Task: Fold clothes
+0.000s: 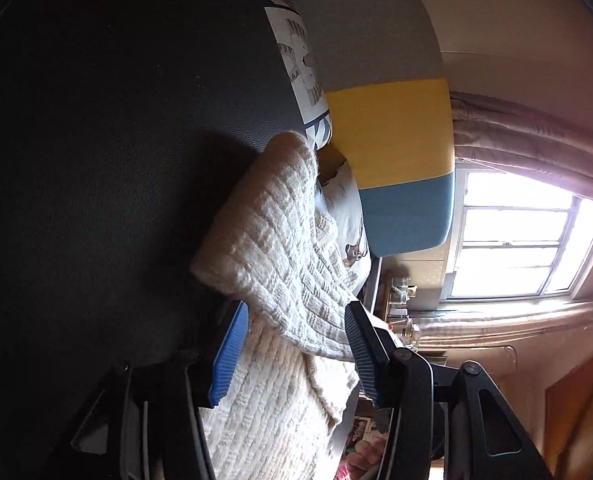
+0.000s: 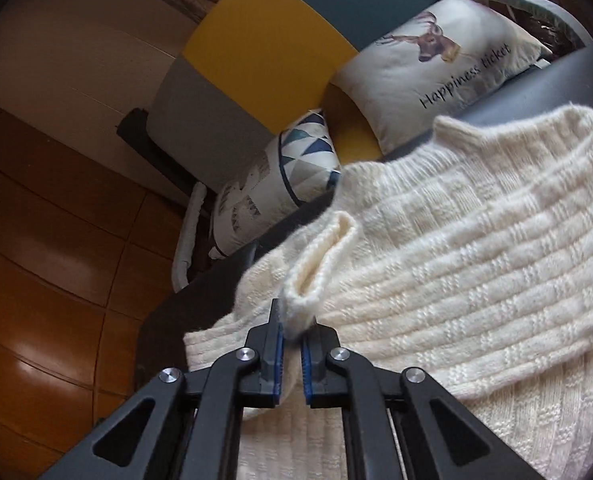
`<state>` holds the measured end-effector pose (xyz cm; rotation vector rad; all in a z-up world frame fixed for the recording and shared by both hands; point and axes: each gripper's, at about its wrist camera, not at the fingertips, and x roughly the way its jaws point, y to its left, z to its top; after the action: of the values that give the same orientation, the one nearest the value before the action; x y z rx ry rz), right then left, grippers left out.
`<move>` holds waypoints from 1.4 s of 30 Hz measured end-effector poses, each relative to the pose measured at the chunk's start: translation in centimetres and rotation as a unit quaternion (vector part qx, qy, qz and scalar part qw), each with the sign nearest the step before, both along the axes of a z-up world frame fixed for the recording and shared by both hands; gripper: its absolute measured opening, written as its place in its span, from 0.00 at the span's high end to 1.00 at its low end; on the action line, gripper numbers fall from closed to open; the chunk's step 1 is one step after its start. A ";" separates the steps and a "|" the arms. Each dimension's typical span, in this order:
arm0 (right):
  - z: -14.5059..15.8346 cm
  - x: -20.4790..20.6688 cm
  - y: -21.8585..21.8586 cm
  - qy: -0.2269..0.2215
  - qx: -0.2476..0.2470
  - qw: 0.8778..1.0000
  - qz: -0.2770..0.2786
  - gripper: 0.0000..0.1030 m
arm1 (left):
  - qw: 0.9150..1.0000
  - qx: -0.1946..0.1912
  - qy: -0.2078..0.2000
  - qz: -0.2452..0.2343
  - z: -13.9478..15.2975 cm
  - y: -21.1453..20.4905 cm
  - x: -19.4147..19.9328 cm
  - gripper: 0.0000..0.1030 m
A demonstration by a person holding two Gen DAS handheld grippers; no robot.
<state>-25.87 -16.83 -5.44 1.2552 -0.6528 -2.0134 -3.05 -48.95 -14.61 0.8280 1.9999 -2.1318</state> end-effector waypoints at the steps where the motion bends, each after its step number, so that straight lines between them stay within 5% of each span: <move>1: 1.1 -0.1 -0.2 0.010 -0.003 1.000 0.005 0.94 | 1.000 0.010 -0.002 0.002 -0.4 0.2 -0.5 0.49; 6: 5.9 -0.6 -0.6 0.047 -0.019 0.998 0.027 0.94 | 0.999 0.031 -0.012 0.009 -1.7 1.1 -3.0 0.48; 10: 9.6 -0.2 1.2 0.099 -0.016 0.995 0.028 0.94 | 0.999 0.001 -0.013 0.031 -0.9 0.6 -3.9 0.49; 12: 10.2 -0.5 3.6 0.115 -0.012 0.993 0.005 0.94 | 0.999 -0.022 -0.012 0.028 -0.4 0.4 -4.4 0.62; 15: 8.2 -1.4 8.1 0.098 -0.007 0.994 -0.038 0.94 | 0.999 -0.051 -0.013 0.004 0.2 0.9 -5.3 0.77; 26: -6.5 -2.0 18.1 -0.053 0.025 0.991 -0.123 0.94 | 0.996 -0.073 -0.047 -0.037 -0.6 3.3 -7.3 0.82; 30: -6.4 -2.2 18.4 -0.039 0.020 0.993 -0.110 0.94 | 0.993 -0.101 -0.039 -0.039 0.1 3.8 -7.2 0.90; 34: -4.1 -1.8 18.7 0.029 0.038 0.993 -0.107 0.94 | 0.989 -0.124 -0.042 -0.062 0.5 4.5 -8.2 0.90; 37: -6.4 -2.9 19.2 -0.008 0.077 0.990 -0.116 0.94 | 0.988 -0.118 -0.060 -0.076 -0.6 5.0 -8.8 0.90; 42: -9.0 -2.5 20.3 -0.040 0.041 0.990 -0.126 0.92 | 0.995 -0.065 -0.039 -0.064 -2.1 4.3 -7.6 0.85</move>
<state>-28.41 3.47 -14.44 1.3643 -0.8077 -2.2236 -10.64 -44.67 -16.68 1.0262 1.7950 -2.2309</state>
